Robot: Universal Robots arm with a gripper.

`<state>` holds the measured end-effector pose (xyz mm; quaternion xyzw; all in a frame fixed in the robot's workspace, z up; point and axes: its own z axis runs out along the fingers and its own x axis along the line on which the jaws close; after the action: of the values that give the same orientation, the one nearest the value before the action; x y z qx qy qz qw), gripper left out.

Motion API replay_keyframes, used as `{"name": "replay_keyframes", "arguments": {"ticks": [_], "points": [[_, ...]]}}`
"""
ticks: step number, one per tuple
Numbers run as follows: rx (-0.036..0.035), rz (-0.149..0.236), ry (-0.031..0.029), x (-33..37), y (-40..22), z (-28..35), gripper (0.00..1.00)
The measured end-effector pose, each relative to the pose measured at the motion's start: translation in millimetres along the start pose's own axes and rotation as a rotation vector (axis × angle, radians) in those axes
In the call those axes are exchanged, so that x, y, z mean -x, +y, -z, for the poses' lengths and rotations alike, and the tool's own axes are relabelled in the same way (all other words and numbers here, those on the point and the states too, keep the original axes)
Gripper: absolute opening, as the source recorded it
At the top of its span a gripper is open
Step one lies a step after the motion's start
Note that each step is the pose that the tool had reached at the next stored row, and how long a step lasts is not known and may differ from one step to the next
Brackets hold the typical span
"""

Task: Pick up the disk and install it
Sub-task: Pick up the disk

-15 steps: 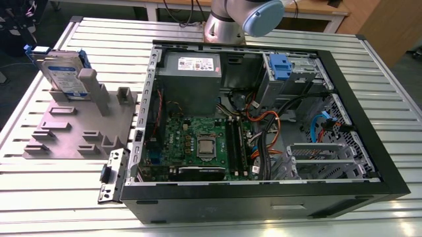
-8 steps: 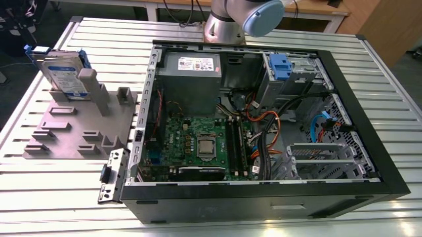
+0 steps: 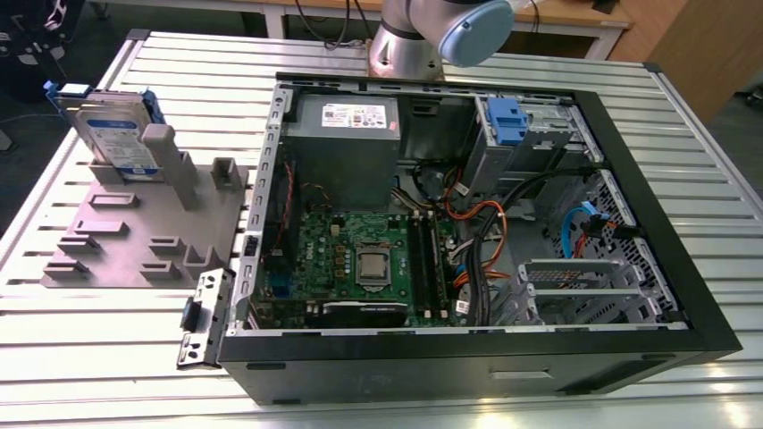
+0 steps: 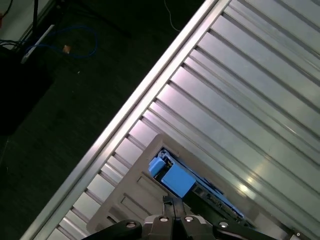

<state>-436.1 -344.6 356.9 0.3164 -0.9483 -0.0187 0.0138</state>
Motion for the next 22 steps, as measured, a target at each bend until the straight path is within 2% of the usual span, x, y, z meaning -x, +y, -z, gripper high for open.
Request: {"name": "replay_keyframes", "arguments": {"ticks": [3, 9, 18, 22], "points": [[0.0026, 0.024, -0.0011, 0.1, 0.0, 0.0, 0.11], [0.0122, 0.06, -0.0082, 0.1, 0.0, -0.3, 0.11], [0.0112, 0.188, -0.0018, 0.0, -0.1, -0.8, 0.11], [0.0109, 0.222, -0.0001, 0.0, -0.1, -0.8, 0.11]]}}
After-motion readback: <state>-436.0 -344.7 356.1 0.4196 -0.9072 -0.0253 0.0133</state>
